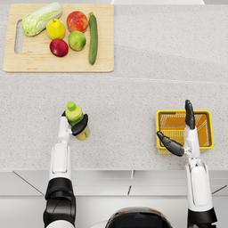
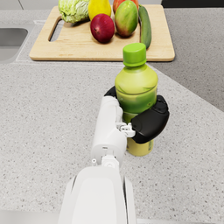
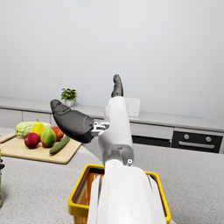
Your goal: Pick up the green tea and place it into the yellow basket
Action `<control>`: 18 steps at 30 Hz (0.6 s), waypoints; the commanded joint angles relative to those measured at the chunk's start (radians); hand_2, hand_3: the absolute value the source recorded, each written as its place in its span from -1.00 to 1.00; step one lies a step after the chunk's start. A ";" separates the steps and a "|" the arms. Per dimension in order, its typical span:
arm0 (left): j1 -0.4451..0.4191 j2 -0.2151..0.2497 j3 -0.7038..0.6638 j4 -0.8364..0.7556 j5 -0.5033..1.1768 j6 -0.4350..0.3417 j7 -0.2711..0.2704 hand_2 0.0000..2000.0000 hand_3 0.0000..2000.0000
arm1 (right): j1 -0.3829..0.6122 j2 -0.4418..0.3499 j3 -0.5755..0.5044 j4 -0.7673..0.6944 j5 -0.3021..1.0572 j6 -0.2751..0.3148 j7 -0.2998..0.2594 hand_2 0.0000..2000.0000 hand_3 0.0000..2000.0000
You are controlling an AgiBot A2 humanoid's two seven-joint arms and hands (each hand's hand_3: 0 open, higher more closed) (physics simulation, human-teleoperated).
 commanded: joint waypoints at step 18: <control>-0.079 0.067 0.283 -0.941 -0.001 -0.064 -0.001 1.00 1.00 | 0.140 -0.126 0.349 -0.255 0.181 0.000 0.000 -1.00 -1.00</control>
